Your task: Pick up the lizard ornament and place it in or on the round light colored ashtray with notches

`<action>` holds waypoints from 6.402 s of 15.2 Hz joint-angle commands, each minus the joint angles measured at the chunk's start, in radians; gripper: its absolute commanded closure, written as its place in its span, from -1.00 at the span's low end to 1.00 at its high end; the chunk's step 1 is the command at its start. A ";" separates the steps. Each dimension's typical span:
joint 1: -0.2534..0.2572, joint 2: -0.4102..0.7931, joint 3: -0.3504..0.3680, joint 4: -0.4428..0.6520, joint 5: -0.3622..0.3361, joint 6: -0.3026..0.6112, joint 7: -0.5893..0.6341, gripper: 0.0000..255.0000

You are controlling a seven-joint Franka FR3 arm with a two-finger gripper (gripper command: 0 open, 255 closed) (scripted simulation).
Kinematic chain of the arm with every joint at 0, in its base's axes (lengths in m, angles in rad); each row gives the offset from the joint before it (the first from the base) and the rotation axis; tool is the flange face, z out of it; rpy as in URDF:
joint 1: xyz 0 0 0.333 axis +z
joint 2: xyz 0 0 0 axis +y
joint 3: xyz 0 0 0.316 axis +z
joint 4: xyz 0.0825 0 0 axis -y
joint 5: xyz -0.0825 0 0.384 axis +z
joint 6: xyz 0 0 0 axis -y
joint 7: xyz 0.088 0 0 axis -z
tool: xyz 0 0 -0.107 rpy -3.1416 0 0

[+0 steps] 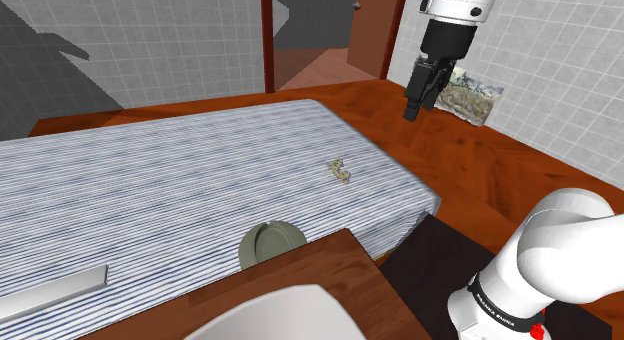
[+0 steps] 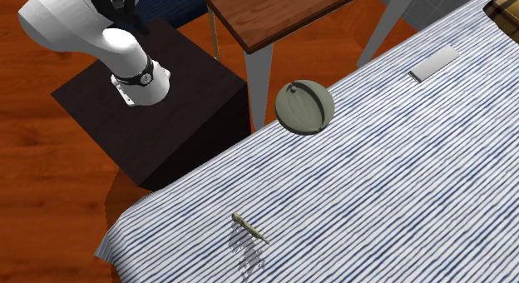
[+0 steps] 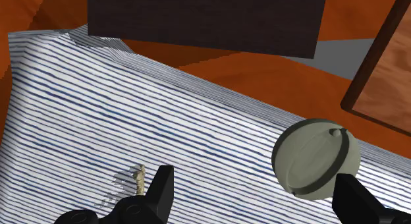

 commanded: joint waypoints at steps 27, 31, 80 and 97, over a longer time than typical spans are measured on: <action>-0.086 0.802 -0.112 0.100 -0.060 0.640 -0.174 -1.00; -0.099 0.953 -0.122 0.193 -0.054 0.689 -0.198 -1.00; -0.154 1.334 -0.160 0.321 0.050 0.965 -0.093 -1.00; -0.148 1.271 -0.168 0.315 0.039 0.908 -0.083 1.00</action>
